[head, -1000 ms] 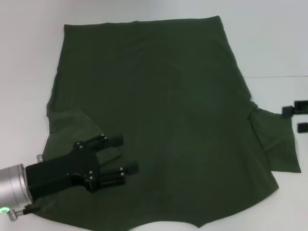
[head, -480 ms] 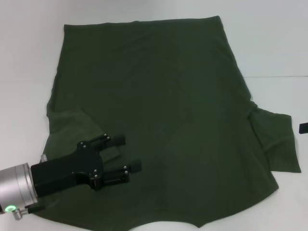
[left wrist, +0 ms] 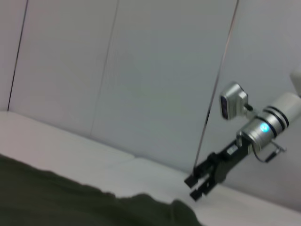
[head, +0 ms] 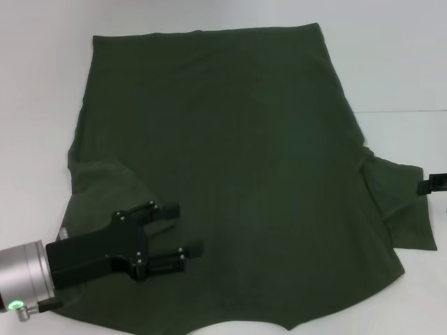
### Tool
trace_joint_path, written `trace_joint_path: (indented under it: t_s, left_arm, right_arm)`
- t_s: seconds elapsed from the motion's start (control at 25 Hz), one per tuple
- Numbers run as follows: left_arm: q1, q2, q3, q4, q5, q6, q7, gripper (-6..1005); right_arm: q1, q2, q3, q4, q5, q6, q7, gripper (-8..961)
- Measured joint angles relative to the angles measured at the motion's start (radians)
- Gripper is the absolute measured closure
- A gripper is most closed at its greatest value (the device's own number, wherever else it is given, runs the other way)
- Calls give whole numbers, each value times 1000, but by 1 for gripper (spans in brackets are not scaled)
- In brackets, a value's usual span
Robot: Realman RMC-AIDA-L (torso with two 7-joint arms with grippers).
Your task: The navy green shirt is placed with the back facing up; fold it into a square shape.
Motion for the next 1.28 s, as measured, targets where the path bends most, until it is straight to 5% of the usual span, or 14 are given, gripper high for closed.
trace_joint_path:
  t_s: [0.48,1.28]
  left_arm:
    - [-25,16,0,69,201,-15,-9,126]
    - [-29,16,1,71,210,-14,-5,125]
  right_arm:
    - [29,31,0,59,0,105,-13,57]
    - [46,69,-40,71,-1,184,-30,67]
